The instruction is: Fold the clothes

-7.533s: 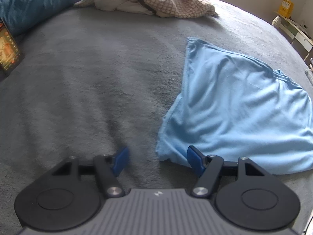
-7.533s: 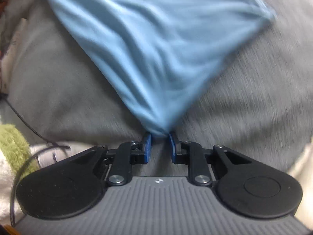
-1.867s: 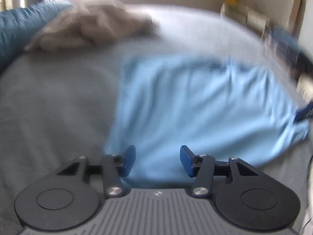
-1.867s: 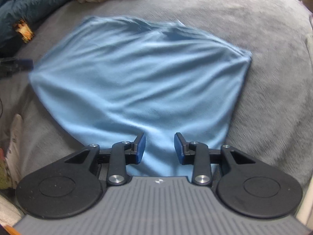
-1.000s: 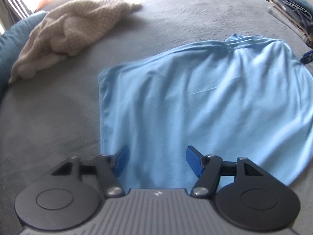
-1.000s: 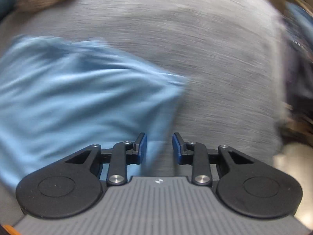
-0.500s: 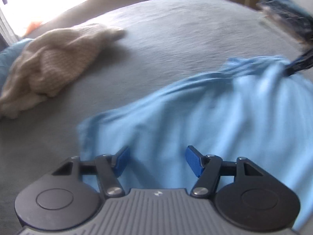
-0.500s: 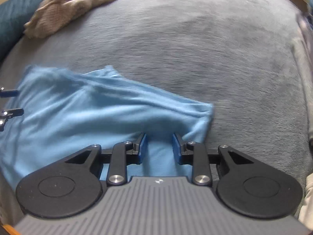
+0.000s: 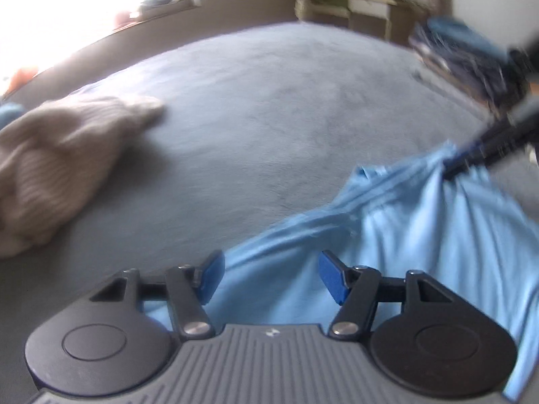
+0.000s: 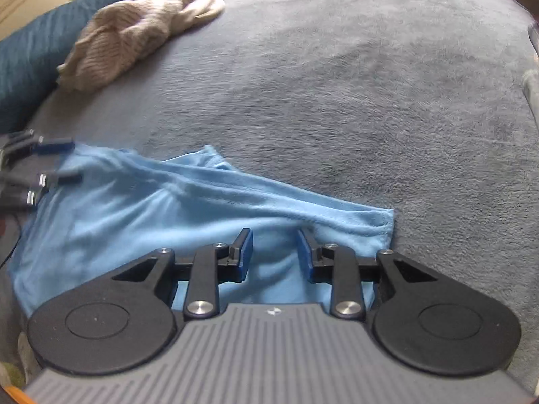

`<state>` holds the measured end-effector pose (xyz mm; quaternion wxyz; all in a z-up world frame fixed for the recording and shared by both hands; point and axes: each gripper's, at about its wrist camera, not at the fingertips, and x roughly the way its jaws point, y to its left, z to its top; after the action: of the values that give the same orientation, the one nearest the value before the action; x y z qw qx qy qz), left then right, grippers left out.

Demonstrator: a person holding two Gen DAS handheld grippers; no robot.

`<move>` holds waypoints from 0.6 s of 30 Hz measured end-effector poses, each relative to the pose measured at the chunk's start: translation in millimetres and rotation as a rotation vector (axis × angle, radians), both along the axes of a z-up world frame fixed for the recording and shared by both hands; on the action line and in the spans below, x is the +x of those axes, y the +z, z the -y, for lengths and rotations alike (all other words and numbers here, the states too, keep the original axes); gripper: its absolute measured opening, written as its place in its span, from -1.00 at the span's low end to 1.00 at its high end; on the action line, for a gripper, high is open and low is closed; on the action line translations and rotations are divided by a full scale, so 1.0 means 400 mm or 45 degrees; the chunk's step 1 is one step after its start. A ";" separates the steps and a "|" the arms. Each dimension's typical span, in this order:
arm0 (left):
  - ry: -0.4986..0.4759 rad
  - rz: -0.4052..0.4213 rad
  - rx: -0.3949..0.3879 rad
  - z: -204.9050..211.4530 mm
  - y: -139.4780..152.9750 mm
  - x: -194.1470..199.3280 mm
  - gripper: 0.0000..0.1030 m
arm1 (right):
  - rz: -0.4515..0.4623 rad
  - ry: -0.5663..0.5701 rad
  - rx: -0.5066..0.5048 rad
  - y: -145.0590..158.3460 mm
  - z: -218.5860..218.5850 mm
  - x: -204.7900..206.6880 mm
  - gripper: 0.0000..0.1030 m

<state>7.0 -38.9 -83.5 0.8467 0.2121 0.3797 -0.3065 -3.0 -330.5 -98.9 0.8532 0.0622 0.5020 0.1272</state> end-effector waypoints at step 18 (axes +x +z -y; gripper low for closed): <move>0.235 -0.018 -0.060 -0.073 -0.037 0.073 0.24 | 0.115 0.100 0.042 -0.022 -0.166 0.097 -0.48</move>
<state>36.4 -9.8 -98.4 0.8734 0.1541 0.3962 -0.2377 35.9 -264.0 -107.8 0.8683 0.0506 0.4628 0.1714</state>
